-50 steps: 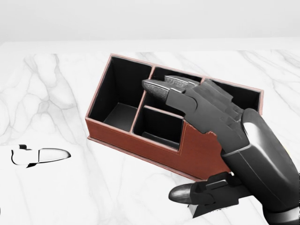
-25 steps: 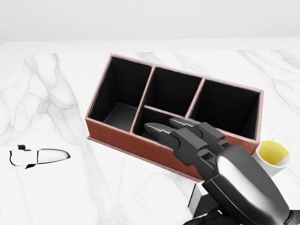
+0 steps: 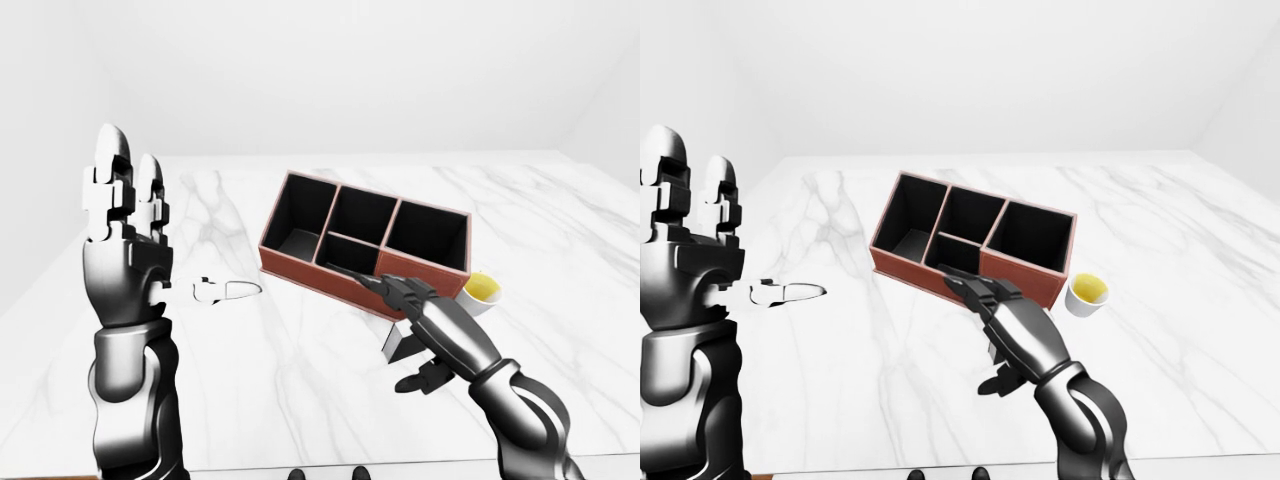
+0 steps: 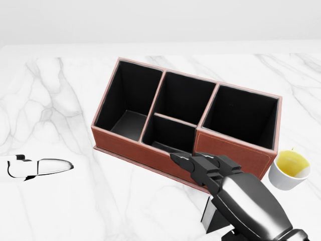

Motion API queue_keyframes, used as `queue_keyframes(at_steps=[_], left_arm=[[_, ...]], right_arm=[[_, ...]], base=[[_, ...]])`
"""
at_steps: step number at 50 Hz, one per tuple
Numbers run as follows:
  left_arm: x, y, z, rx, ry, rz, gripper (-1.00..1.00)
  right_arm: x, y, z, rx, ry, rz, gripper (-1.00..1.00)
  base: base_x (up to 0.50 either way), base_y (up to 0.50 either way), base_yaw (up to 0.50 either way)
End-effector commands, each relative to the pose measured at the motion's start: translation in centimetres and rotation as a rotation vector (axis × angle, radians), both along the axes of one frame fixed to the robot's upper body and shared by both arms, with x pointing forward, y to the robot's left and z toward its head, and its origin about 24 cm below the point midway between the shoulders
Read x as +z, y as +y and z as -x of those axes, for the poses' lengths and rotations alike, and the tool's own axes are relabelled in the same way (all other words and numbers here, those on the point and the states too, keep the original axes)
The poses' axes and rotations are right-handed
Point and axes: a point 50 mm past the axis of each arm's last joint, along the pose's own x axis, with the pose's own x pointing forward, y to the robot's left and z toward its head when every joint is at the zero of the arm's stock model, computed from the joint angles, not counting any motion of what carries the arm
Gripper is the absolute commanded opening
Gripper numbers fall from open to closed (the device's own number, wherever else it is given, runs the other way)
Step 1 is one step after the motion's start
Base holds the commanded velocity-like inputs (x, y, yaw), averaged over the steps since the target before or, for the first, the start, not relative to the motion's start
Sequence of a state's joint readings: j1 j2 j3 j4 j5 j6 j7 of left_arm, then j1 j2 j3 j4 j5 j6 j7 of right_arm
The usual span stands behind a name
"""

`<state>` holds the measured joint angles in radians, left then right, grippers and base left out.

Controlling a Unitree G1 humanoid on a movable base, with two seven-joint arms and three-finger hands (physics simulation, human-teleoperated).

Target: Pick up the book and place it in the right compartment of the caddy.

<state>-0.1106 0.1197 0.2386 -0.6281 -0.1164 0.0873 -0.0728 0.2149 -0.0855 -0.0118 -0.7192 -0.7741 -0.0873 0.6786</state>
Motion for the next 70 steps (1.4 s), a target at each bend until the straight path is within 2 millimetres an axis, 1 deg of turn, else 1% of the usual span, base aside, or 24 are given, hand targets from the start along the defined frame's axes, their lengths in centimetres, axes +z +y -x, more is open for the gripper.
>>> queue_keyframes(at_steps=[1,8,16,19,26,36,55,66,70], left_arm=[[0.1,0.0,0.0,-0.002,-0.005,0.004,1.00],[0.1,0.0,0.1,-0.006,-0.008,0.006,1.00],[0.2,-0.1,0.2,-0.009,-0.011,0.009,1.00],[0.2,-0.1,0.2,-0.013,-0.013,0.010,1.00],[0.3,-0.1,0.4,-0.019,-0.020,0.014,1.00],[0.3,-0.1,0.4,-0.017,-0.022,0.017,1.00],[0.5,0.0,0.3,-0.013,-0.031,0.028,1.00],[0.6,0.1,0.3,-0.009,-0.035,0.033,1.00],[0.6,0.1,0.3,-0.006,-0.034,0.035,1.00]], right_arm=[[-1.5,-0.4,-0.8,-0.057,0.043,0.062,0.65],[-1.9,-0.9,-1.0,-0.094,0.046,0.101,0.65],[-1.7,-0.9,-0.9,-0.078,0.068,0.141,0.65],[-2.6,-1.3,-1.1,-0.115,0.097,0.195,0.65],[-3.1,-0.9,-0.9,-0.109,0.121,0.224,0.65],[-3.6,-0.8,-1.6,-0.120,0.117,0.274,0.67],[-3.8,-1.1,-2.3,-0.150,0.101,0.345,0.73],[-4.1,-1.4,-3.0,-0.163,0.101,0.368,0.72],[-4.6,-1.7,-3.0,-0.186,0.105,0.396,0.73]], base=[[0.00,0.00,0.00],[0.00,0.00,0.00],[0.00,0.00,0.00],[0.00,0.00,0.00],[0.00,0.00,0.00],[0.00,0.00,0.00],[0.00,0.00,0.00],[0.00,0.00,0.00],[0.00,0.00,0.00]])
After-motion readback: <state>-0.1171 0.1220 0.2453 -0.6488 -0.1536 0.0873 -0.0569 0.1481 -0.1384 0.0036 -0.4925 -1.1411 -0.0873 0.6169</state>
